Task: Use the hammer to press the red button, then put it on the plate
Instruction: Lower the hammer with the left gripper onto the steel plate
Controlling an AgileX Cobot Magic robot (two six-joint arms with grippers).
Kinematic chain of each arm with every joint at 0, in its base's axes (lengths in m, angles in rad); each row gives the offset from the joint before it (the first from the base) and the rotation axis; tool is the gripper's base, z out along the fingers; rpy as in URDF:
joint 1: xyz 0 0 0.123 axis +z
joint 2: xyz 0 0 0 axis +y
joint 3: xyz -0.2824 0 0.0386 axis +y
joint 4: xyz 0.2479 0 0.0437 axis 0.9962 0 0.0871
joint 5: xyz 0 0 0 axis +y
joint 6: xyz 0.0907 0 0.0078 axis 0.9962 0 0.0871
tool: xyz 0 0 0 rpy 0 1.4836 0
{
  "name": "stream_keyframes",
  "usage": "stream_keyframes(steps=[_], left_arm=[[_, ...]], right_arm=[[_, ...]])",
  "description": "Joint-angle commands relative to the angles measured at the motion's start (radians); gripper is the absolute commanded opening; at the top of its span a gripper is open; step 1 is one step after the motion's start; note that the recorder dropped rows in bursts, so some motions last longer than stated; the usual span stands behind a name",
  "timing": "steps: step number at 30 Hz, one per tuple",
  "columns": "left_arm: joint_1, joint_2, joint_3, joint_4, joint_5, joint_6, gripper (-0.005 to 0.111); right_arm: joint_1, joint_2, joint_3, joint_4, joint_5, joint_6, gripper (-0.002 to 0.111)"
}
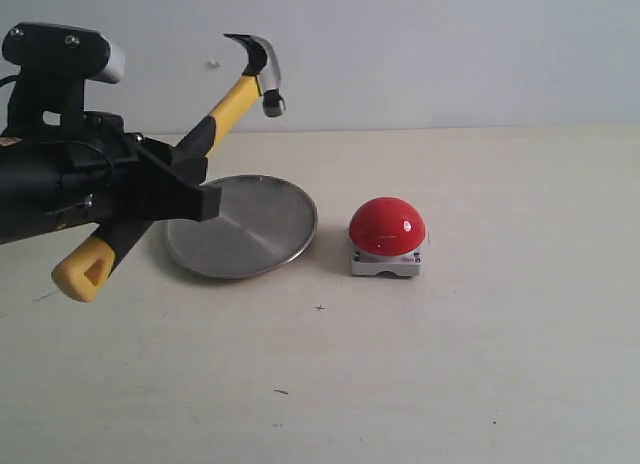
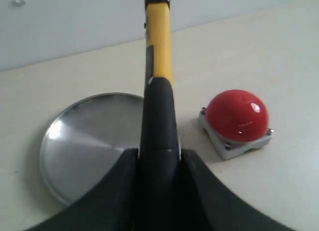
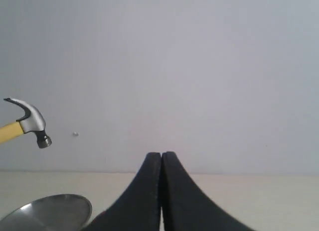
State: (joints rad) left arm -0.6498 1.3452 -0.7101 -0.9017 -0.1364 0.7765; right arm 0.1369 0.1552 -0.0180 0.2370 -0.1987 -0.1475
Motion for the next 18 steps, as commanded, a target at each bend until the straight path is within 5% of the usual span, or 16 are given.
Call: stream_keyframes(steps=[1, 18], left_arm=[[0.054, 0.053, -0.014, 0.002, -0.096, 0.002, 0.0], [0.072, 0.467, -0.258, 0.009, -0.191, -0.084, 0.0]], right_arm=[[-0.003, -0.101, 0.018, -0.035, -0.006, -0.007, 0.0], [-0.003, -0.155, 0.018, -0.034, 0.091, 0.002, 0.0]])
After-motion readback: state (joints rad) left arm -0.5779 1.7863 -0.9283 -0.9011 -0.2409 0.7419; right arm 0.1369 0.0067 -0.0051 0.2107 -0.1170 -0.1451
